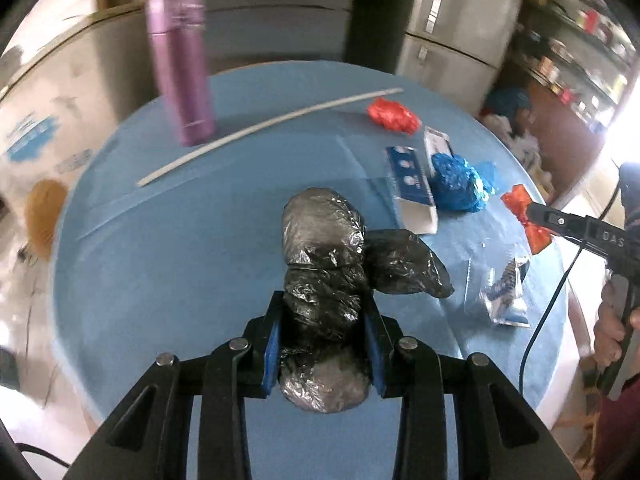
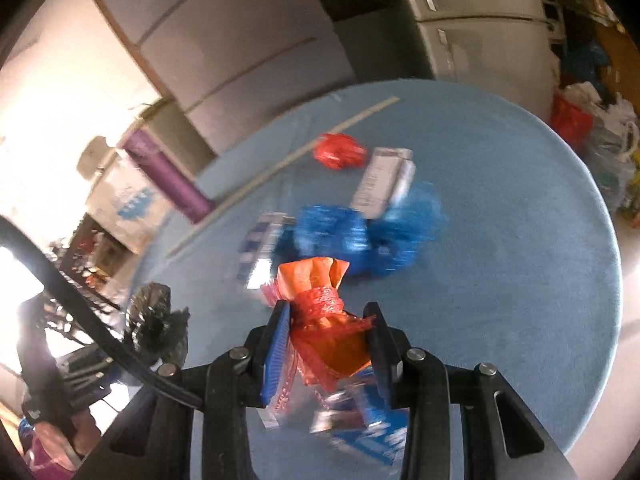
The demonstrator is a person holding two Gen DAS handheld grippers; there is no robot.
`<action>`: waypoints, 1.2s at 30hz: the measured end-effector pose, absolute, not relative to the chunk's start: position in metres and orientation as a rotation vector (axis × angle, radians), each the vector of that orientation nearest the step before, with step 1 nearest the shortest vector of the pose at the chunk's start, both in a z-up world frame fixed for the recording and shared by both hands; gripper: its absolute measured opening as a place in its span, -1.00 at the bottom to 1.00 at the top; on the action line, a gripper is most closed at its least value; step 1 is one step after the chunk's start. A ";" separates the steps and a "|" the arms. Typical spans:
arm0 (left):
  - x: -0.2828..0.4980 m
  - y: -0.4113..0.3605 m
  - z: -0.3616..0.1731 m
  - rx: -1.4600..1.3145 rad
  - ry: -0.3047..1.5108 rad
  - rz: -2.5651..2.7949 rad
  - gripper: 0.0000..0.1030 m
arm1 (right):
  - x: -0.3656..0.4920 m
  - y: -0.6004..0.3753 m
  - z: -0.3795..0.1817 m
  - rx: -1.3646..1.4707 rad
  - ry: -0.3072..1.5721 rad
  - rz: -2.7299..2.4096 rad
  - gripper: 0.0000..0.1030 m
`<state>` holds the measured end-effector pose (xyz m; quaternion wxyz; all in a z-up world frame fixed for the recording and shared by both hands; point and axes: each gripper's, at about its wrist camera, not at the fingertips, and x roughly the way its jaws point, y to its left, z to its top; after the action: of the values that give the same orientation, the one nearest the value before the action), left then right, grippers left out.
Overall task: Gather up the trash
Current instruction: 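Carry both bags over the red basket and open both grippers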
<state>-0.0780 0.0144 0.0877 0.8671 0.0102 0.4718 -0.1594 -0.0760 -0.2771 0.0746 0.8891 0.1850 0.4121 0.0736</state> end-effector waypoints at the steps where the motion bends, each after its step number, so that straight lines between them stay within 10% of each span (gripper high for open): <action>1: -0.088 0.021 0.092 0.001 0.985 -0.320 -0.28 | -0.080 -0.270 0.080 0.382 0.847 0.179 -0.22; 36: -0.241 0.218 0.081 -0.081 0.959 0.327 -0.28 | -0.124 0.036 0.052 0.119 1.100 0.803 -0.22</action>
<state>-0.2408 0.2175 0.0810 0.8736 -0.0389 0.4592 0.1566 -0.1244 0.0363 0.0524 0.7755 0.0548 0.5080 0.3709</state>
